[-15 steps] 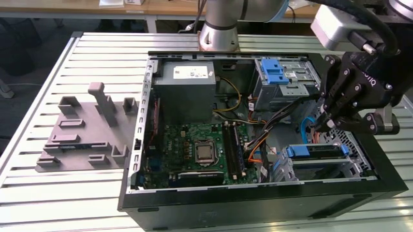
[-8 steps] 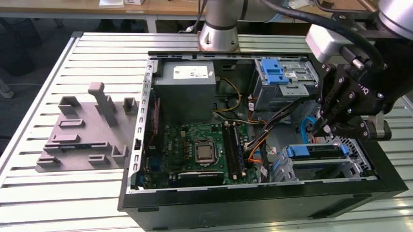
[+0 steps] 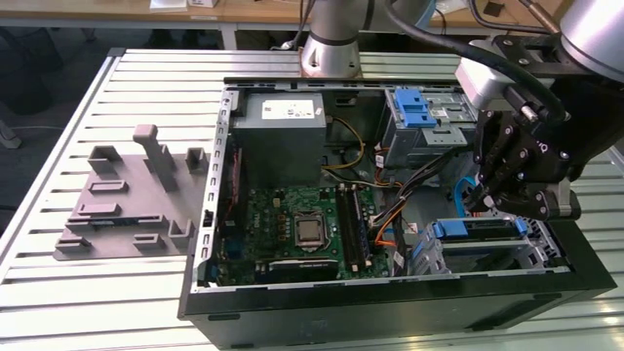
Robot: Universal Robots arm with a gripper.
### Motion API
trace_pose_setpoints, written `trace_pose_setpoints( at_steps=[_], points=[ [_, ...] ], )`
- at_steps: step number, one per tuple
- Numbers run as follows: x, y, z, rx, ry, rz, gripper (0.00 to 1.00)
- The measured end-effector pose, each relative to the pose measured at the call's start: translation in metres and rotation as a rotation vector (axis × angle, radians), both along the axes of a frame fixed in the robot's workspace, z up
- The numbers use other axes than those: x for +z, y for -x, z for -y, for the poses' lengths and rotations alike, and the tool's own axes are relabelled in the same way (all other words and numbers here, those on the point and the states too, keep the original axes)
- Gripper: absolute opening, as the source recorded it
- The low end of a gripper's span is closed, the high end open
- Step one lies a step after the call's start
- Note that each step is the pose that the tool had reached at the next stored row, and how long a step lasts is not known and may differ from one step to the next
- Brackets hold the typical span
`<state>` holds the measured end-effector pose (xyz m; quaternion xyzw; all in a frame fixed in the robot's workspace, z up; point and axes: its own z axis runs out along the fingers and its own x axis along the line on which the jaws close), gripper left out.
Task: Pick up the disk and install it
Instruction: 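Insert the disk into the insertion slot, then insert the first disk wire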
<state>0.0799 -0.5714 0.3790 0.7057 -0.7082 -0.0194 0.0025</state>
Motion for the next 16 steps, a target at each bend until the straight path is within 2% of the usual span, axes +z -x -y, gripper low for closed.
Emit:
trace_pose_setpoints(
  at_steps=[13,16],
  points=[
    [-0.0001,-0.0002,0.0,0.0,-0.0007,0.0,0.11],
    [-0.0002,-0.005,0.0001,0.0,-0.0008,-0.0001,0.11]
  ],
)
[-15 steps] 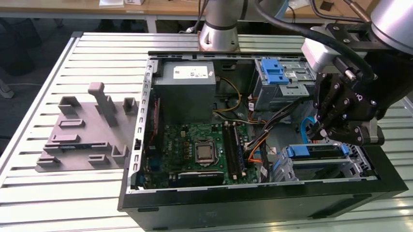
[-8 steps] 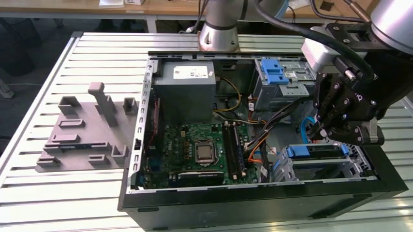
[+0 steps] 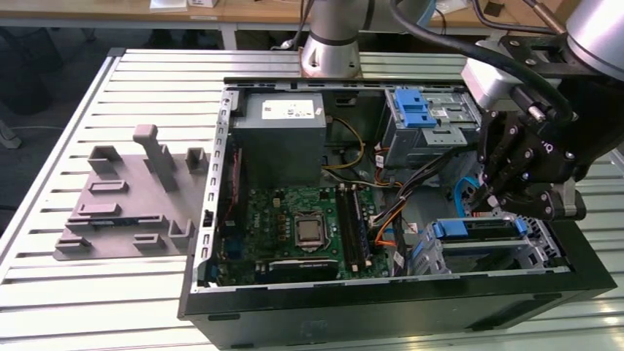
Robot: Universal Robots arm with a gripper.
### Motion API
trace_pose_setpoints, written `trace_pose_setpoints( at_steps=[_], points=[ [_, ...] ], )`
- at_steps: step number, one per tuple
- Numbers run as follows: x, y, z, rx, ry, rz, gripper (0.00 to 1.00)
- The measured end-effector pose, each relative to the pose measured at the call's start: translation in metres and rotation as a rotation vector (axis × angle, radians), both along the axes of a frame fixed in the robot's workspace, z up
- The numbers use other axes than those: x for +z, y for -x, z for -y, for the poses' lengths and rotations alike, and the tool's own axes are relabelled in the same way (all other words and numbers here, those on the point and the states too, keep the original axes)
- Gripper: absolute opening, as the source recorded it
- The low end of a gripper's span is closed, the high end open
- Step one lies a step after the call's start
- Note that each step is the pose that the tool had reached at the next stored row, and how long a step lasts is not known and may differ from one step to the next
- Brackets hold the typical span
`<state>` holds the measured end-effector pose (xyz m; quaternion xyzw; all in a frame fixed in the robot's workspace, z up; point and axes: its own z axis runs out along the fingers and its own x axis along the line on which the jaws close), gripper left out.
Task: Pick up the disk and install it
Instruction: 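Insert the first disk wire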
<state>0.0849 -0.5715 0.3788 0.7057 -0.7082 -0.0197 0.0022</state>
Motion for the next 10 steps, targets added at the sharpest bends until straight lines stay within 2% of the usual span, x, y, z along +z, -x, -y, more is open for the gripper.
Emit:
trace_pose_setpoints(
  at_steps=[3,10],
  points=[
    [-0.0001,-0.01,-0.0004,0.0,0.0001,-0.0001,0.11],
    [-0.0013,-0.041,-0.0034,0.0,-0.0001,-0.0006,0.11]
  ],
)
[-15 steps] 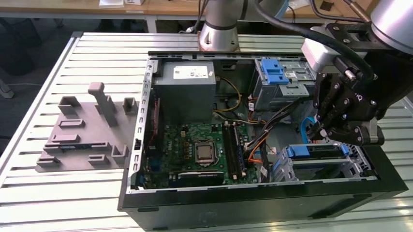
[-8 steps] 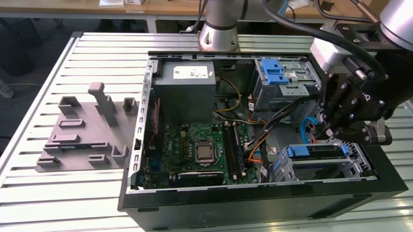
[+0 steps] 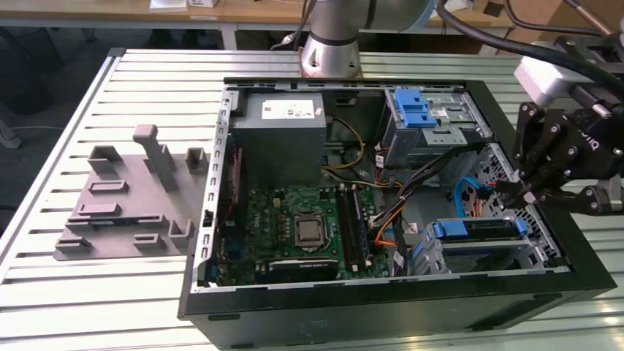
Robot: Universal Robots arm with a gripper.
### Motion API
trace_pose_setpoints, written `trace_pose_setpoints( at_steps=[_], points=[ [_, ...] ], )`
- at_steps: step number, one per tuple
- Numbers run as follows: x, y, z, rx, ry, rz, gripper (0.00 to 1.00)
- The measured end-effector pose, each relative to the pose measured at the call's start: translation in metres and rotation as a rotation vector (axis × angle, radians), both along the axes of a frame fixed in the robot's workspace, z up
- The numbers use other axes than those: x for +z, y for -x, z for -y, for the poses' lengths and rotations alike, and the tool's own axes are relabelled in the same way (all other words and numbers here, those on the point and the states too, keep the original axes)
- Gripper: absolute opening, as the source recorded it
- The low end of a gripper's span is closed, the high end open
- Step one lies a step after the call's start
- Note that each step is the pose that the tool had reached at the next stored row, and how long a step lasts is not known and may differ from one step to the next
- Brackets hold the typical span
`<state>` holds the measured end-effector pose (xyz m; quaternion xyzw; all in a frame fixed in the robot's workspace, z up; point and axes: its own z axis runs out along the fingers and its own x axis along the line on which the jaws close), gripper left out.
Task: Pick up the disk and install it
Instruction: 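Insert the first disk wire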
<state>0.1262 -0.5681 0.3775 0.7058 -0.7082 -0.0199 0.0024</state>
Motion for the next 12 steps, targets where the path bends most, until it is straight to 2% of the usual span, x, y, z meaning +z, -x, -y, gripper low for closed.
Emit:
trace_pose_setpoints(
  at_steps=[3,7,9,12],
  points=[
    [-0.0008,-0.011,-0.0025,0.0,0.0003,-0.0001,0.11],
    [-0.0024,-0.013,-0.0066,-0.008,0.0002,-0.0001,0.11],
    [-0.0033,-0.013,-0.0105,-0.01,0.0002,-0.0001,0.11],
    [-0.0045,-0.015,-0.0189,-0.01,-0.0008,-0.0001,0.11]
  ],
)
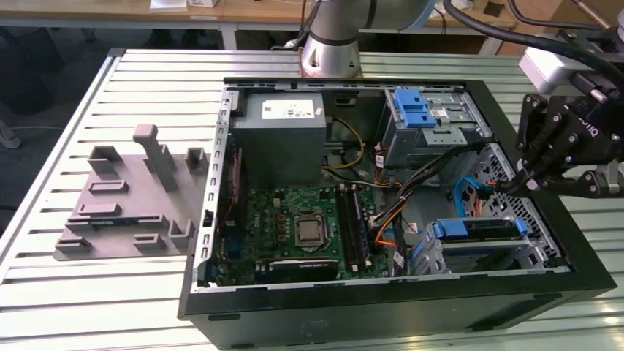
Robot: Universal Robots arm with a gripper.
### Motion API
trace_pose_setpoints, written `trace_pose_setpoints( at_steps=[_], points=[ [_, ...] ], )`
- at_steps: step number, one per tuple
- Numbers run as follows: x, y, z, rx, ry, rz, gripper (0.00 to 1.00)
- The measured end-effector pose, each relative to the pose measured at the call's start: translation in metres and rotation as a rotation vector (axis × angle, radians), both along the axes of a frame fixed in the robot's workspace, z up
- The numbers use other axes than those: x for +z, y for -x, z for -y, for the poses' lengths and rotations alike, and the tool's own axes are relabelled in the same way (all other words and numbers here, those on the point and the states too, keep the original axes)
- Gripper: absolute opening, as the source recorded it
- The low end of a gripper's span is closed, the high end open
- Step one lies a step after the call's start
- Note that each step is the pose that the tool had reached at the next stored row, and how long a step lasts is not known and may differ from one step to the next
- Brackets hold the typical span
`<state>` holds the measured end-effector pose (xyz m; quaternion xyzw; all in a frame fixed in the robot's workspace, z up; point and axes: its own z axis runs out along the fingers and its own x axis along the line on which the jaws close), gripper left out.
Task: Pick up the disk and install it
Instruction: 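Insert the first disk wire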
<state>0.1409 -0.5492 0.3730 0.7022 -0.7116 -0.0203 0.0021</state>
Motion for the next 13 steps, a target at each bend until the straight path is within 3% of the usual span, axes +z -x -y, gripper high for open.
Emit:
trace_pose_setpoints(
  at_steps=[5,8,13],
  points=[
    [-0.0037,-0.005,-0.0107,-0.001,-0.0008,-0.002,0.11],
    [-0.0043,-0.005,-0.0117,-0.002,0.0057,-0.0028,0.11],
    [-0.0061,-0.005,-0.0152,-0.03,0.0055,-0.0063,0.11]
  ],
)
